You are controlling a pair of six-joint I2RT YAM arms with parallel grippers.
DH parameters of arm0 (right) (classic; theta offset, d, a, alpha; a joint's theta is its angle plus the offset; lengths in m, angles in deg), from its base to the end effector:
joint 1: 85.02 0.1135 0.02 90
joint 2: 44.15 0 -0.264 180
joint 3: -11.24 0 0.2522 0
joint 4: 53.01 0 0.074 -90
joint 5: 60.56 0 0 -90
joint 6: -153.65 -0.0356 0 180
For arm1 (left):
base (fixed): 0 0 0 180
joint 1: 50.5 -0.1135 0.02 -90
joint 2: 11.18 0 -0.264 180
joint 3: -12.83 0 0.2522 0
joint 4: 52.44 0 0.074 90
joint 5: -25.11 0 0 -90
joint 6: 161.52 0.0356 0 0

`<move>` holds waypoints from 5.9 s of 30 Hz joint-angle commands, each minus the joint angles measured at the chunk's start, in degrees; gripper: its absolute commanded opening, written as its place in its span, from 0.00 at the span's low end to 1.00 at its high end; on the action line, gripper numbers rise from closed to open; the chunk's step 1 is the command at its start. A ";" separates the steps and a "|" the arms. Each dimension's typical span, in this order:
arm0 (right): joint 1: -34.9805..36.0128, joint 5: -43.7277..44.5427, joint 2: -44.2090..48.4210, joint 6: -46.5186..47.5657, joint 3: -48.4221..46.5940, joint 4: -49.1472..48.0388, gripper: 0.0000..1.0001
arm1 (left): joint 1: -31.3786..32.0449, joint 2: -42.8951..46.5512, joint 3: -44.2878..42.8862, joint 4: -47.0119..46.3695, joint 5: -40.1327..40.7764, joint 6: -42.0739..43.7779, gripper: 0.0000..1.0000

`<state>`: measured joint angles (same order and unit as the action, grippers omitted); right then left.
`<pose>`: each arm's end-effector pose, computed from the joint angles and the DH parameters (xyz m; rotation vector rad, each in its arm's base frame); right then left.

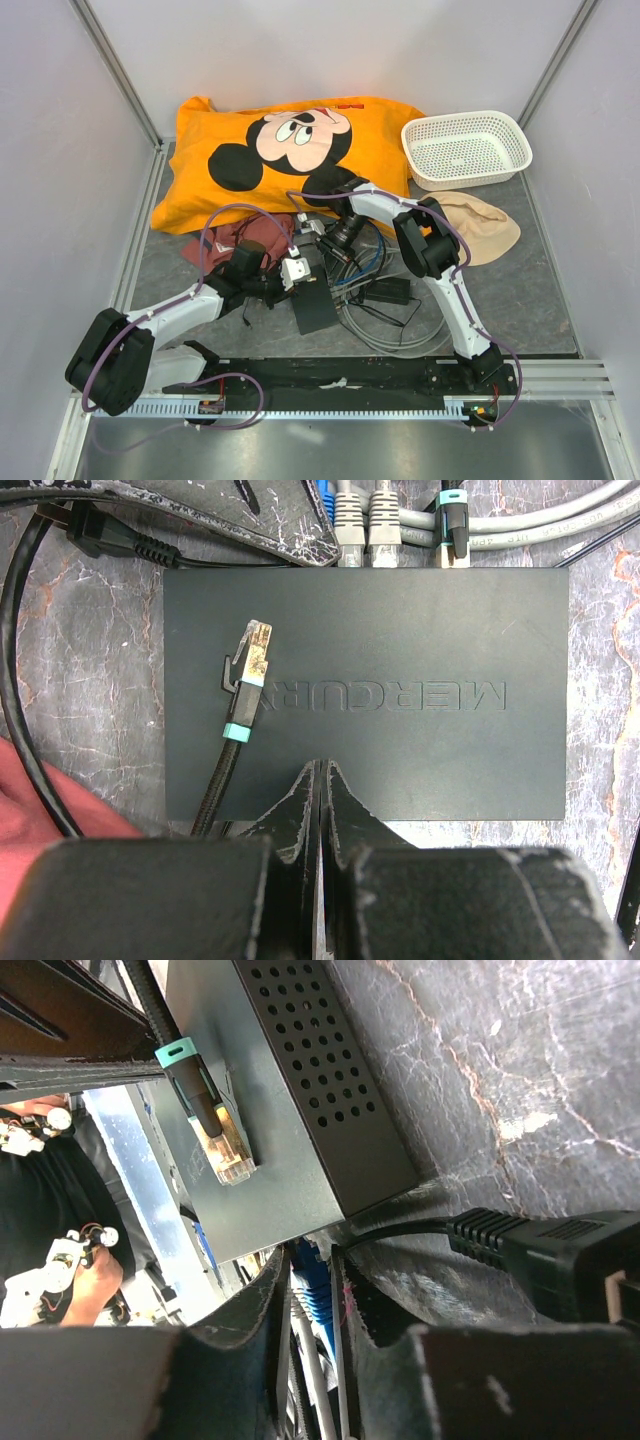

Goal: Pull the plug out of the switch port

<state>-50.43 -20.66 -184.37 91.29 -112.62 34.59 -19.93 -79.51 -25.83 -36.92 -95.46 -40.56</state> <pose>0.3480 0.2731 0.1174 1.2184 -2.3071 -1.1958 0.1763 -0.1251 0.1598 1.3929 1.8355 -0.6225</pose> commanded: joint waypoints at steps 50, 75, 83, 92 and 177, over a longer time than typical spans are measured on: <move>-6.64 26.37 4.07 10.51 8.06 -3.97 0.08 | -0.60 -2.24 2.05 6.59 3.76 1.65 0.01; -9.72 21.12 11.99 3.74 3.15 -11.27 0.50 | -0.60 -2.59 1.97 6.59 3.76 1.56 0.02; -9.45 6.09 10.24 5.41 -1.08 -4.25 0.60 | -0.60 -2.24 2.14 6.50 3.76 1.65 0.02; -7.17 -0.69 6.72 8.66 -1.87 1.21 0.61 | -0.60 -2.42 2.05 6.50 3.76 1.65 0.01; 1.89 6.07 -1.63 15.16 -2.84 9.74 0.03 | -0.60 -3.65 1.44 6.50 4.29 1.38 0.01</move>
<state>-49.42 -20.47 -185.53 104.80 -114.96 39.90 -20.15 -80.67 -26.31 -37.60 -95.46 -40.56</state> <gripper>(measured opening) 0.125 0.022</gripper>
